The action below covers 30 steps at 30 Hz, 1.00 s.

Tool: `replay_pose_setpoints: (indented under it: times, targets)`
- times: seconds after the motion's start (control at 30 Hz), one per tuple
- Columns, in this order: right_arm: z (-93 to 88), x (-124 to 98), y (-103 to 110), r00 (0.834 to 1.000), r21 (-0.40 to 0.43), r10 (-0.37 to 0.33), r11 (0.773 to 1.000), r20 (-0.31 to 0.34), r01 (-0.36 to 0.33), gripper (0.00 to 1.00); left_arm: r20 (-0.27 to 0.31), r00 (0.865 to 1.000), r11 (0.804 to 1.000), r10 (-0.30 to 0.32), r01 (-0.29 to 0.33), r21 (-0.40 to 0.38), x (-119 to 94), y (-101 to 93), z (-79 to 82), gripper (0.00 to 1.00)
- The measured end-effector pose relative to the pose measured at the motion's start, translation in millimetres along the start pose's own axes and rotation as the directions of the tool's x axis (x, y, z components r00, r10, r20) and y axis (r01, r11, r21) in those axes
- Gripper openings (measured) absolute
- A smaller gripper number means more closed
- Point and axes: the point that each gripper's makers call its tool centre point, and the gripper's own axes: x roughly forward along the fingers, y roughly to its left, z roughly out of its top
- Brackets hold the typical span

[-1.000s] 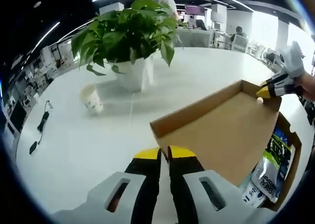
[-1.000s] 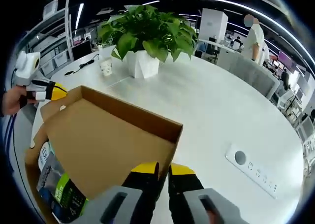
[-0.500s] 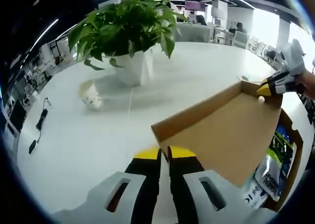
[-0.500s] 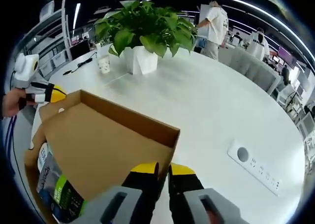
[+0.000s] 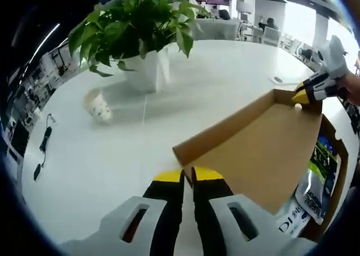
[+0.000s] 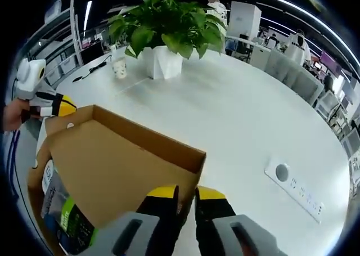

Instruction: Operate the shoe box by opening the lid, removing the specified soft item, and placing it in the target area until the item is outside and the box remains undamaged.

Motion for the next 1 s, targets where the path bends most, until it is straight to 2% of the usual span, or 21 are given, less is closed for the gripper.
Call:
replay_pose_setpoints:
  times: [0.67, 1.0]
  targets:
    - [-4.7, 1.9, 3.0, 1.000, -0.024, 0.003, 1.000, -0.016, -0.003, 0.11, -0.016, 1.000, 1.000, -0.003, 0.003, 0.008, 3.2, -1.5, -2.3, 0.04]
    - [-3.7, 0.5, 1.5, 1.000, -0.032, -0.007, 0.999, -0.007, 0.007, 0.14, 0.000, 1.000, 0.999, 0.015, -0.015, 0.029, 2.5, 1.3, 0.8, 0.08]
